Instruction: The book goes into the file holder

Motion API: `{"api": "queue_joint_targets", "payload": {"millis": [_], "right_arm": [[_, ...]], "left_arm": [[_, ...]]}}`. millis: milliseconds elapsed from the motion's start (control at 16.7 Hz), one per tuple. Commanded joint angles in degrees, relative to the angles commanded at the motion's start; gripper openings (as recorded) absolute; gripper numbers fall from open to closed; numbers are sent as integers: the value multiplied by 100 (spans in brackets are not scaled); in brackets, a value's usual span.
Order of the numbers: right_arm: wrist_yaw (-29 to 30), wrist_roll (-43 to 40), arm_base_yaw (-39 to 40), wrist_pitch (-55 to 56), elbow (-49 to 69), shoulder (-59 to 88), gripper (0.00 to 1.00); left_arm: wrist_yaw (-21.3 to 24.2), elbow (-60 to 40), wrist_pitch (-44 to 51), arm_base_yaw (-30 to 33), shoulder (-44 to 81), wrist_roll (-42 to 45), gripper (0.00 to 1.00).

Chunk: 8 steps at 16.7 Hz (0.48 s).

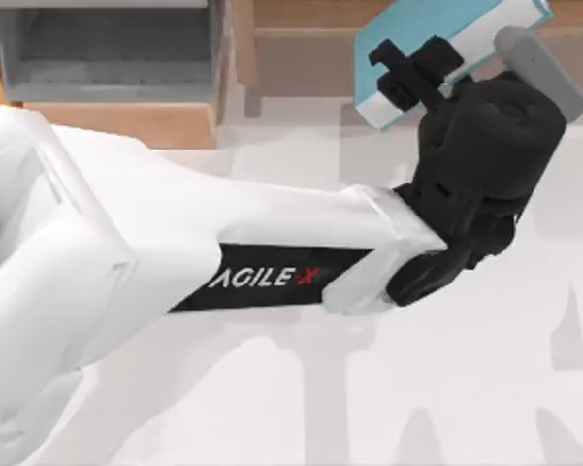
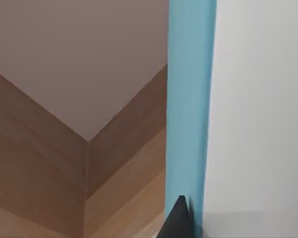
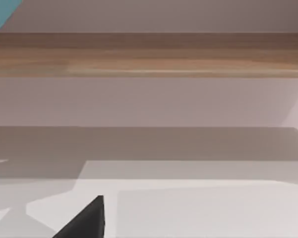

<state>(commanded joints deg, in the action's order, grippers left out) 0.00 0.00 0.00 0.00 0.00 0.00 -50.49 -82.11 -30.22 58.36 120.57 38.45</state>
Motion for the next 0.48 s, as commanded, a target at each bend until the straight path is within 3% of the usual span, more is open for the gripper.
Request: {"api": "queue_joint_targets", "payload": {"millis": [240, 480], "right_arm": [[0, 0, 0, 0, 0, 0, 100], [0, 0, 0, 0, 0, 0, 100]], "left_arm": [[297, 1956, -480, -319, -1035, 1074, 0], [834, 3535, -790, -1077, -1879, 2165, 0]]}}
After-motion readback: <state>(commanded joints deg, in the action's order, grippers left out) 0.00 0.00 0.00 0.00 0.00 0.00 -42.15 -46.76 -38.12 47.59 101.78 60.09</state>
